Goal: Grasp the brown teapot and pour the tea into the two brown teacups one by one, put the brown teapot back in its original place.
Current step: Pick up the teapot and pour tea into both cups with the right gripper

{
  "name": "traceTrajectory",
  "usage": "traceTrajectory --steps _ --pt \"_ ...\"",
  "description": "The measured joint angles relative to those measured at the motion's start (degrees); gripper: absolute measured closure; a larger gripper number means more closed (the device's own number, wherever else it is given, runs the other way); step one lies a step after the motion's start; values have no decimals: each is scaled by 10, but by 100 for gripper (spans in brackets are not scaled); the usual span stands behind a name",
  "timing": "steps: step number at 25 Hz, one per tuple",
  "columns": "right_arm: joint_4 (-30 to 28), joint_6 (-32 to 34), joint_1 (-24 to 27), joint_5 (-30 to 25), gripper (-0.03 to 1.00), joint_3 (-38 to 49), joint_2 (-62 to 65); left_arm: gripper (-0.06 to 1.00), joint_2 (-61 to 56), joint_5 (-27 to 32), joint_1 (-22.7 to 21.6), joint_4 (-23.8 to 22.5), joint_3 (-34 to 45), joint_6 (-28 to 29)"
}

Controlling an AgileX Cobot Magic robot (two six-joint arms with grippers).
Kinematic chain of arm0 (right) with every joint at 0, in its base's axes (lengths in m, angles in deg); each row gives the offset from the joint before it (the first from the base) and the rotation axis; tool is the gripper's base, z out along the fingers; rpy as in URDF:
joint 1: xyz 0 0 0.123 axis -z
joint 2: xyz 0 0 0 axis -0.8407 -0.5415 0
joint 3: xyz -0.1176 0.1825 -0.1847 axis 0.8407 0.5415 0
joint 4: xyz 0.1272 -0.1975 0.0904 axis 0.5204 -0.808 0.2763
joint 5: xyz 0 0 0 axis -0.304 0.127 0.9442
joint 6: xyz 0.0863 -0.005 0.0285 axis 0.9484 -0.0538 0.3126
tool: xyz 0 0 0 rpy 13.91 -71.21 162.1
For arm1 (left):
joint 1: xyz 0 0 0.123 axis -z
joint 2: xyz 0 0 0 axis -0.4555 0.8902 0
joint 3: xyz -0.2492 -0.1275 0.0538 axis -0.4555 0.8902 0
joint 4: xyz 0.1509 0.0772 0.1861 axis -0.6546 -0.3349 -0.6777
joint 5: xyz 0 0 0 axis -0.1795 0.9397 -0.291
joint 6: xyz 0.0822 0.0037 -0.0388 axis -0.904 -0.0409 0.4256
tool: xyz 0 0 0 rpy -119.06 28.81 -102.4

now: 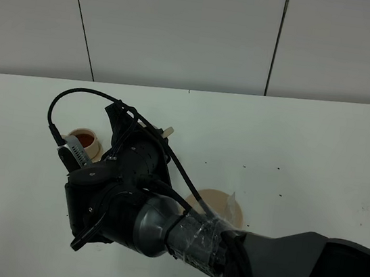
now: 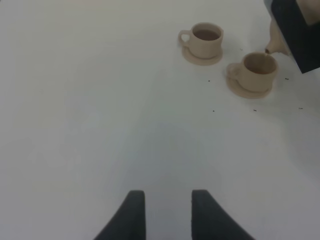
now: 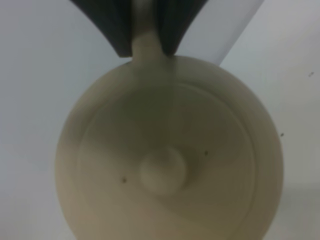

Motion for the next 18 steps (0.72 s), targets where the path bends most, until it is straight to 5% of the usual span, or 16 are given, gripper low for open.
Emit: traceTrajectory --steps 18 --pt "-1 -7 0 0 87 0 0 65 0 0 0 0 0 -1"
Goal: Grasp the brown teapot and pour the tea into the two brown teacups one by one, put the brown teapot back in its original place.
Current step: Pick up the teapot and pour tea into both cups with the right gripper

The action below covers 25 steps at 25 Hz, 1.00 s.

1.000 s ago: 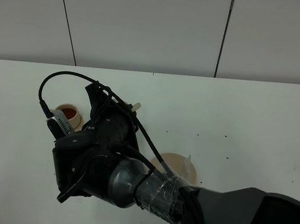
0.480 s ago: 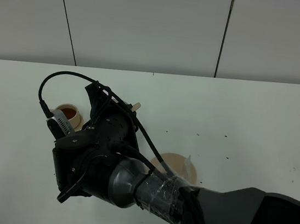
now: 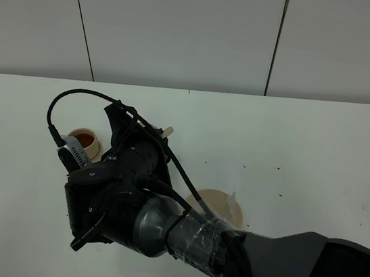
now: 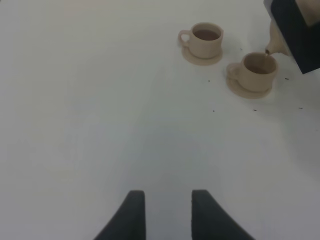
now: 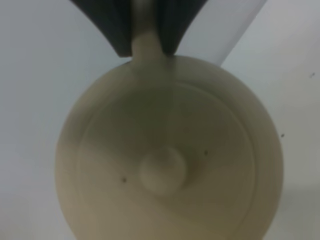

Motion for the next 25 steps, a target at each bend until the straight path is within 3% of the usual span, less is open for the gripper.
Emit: traceTrajectory --steps 25 --pt "0 -7 0 2 87 0 0 65 0 0 0 0 0 1"
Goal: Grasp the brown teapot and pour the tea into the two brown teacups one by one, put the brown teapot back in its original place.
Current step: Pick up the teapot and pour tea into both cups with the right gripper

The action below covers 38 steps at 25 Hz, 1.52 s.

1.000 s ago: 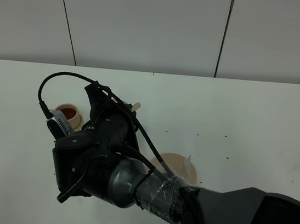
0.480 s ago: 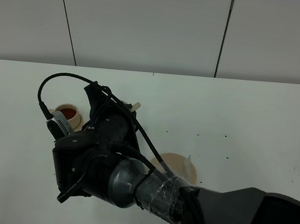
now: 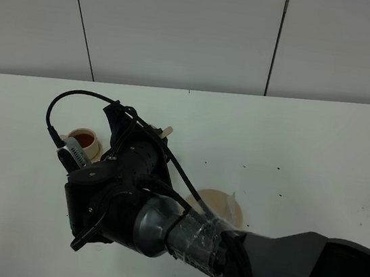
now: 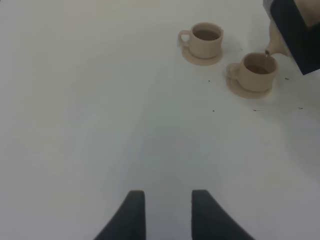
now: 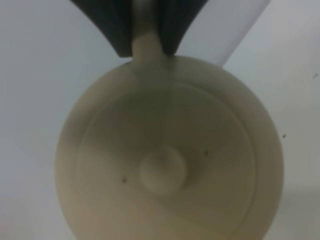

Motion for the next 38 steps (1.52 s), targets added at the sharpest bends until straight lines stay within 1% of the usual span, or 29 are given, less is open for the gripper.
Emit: traceTrajectory --steps 28,38 --pt "-7 -1 0 2 87 0 0 65 0 0 0 0 0 0" --pt "-12 -1 -1 -6 87 0 0 65 0 0 0 0 0 0"
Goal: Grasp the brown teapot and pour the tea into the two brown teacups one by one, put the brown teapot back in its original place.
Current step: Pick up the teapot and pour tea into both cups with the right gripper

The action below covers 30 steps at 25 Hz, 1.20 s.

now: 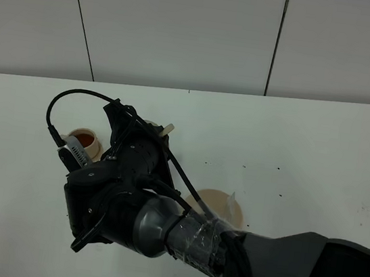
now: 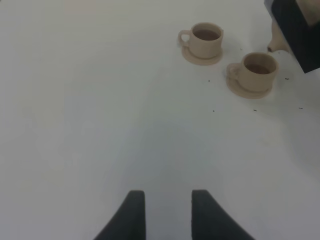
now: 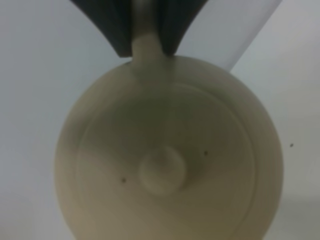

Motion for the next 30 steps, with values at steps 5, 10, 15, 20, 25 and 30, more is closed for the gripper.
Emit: traceTrajectory --steps 5,10,15,20,25,30 --pt "-4 -1 -2 0 87 0 0 65 0 0 0 0 0 0" --pt "-5 -2 -8 -3 87 0 0 65 0 0 0 0 0 0" --pt "-5 -2 -10 -3 87 0 0 65 0 0 0 0 0 0" --pt "-5 -2 -10 -3 87 0 0 65 0 0 0 0 0 1" --pt "-5 -2 -10 -4 87 0 0 65 0 0 0 0 0 1" --pt "-5 -4 -10 -5 87 0 0 65 0 0 0 0 0 1"
